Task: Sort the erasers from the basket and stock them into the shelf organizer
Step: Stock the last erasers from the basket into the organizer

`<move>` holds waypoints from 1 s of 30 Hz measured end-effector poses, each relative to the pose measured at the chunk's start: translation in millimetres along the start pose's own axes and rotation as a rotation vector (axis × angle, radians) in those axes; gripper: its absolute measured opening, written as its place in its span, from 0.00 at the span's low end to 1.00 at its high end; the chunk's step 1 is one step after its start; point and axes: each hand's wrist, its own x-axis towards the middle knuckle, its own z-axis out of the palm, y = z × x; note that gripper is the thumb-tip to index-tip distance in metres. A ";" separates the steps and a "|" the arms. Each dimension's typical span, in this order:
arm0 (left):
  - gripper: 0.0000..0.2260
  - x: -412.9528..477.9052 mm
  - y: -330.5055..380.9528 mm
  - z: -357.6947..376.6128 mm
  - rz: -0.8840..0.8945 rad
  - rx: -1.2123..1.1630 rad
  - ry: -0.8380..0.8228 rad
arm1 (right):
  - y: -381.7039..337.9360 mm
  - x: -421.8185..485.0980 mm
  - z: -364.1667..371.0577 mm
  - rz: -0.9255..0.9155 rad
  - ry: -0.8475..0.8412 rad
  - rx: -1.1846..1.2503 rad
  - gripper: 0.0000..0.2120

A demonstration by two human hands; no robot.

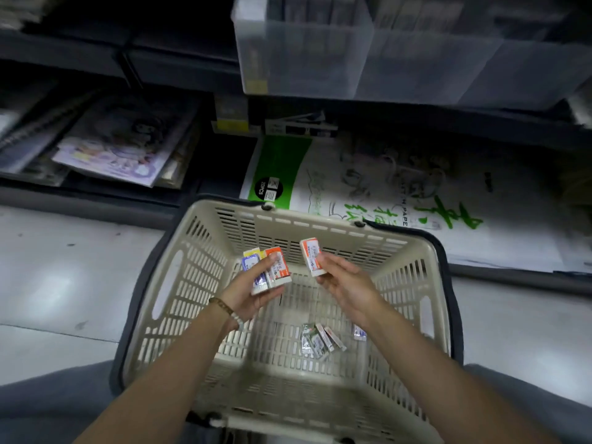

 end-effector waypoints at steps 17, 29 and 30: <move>0.19 -141.2 133.7 94.1 0.580 0.100 -0.132 | -144.7 -137.5 113.1 -0.093 -0.244 -0.274 0.17; 0.26 -168.7 215.7 150.3 0.707 0.026 -0.113 | -237.5 -141.8 143.8 -0.225 -0.284 -0.186 0.06; 0.24 -167.8 221.0 152.2 0.707 0.025 -0.111 | -245.0 -139.1 144.5 -0.221 -0.303 -0.168 0.06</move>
